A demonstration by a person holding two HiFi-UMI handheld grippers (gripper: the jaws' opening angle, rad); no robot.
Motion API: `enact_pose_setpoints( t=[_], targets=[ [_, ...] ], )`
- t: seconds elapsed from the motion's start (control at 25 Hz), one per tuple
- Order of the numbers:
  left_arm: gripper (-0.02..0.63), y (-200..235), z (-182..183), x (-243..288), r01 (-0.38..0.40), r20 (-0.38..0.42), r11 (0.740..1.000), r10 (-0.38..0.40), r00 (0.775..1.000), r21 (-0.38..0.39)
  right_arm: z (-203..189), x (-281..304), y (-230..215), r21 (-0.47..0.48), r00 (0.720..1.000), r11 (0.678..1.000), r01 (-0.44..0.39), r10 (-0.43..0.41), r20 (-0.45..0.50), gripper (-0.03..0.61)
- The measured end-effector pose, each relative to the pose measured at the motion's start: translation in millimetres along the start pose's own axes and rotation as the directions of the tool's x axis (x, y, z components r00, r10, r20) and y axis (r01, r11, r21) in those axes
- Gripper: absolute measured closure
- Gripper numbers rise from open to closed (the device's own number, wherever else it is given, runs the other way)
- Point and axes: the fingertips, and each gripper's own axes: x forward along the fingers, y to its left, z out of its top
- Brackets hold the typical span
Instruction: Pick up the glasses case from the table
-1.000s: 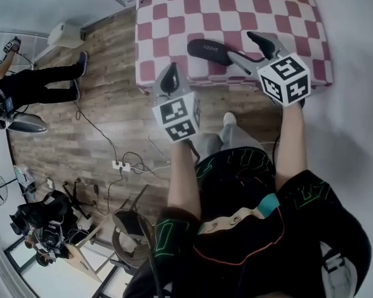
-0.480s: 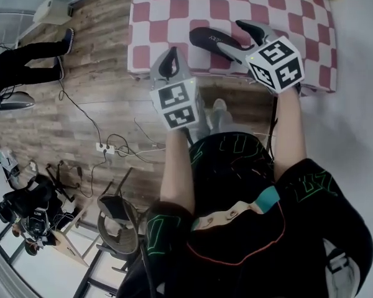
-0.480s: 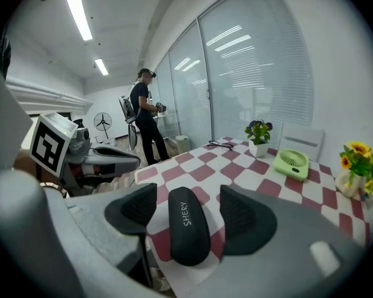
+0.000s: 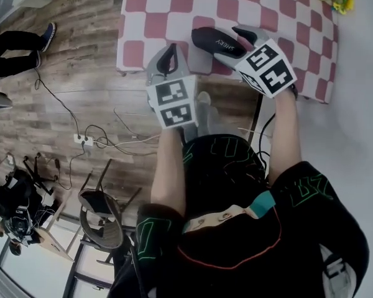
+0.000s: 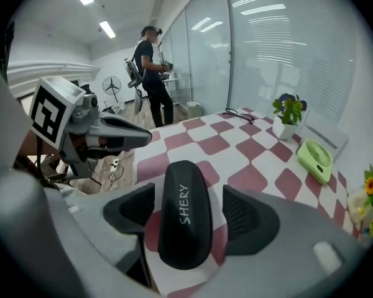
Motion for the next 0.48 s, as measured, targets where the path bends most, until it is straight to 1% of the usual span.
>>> enact_pose_setpoints(
  t=[0.16, 0.2, 0.32, 0.4, 0.48],
  targets=[
    [0.604, 3, -5, 10, 0.014, -0.015, 1.000, -0.014, 1.000, -0.018, -10, 19, 3, -0.049, 0.994, 0.999, -0.010, 0.005, -0.108, 0.241],
    [0.604, 4, -6, 12, 0.014, -0.019, 1.000, -0.014, 1.000, -0.024, -13, 23, 5, -0.060, 0.991, 0.998, -0.015, 0.007, -0.134, 0.224],
    [0.604, 9, -8, 18, 0.015, -0.031, 0.999, -0.016, 0.999, -0.029, -15, 35, 9, -0.067, 0.982, 0.997, -0.022, 0.009, -0.188, 0.218],
    [0.604, 10, -10, 24, 0.021, -0.037, 0.999, -0.022, 0.999, -0.030, -16, 43, 9, -0.068, 0.977, 0.998, -0.010, -0.005, -0.211, 0.218],
    [0.604, 8, -14, 28, 0.027, -0.045, 0.999, -0.028, 0.999, -0.035, -21, 50, 6, -0.094, 0.968, 0.995, 0.009, -0.033, -0.248, 0.218]
  ],
)
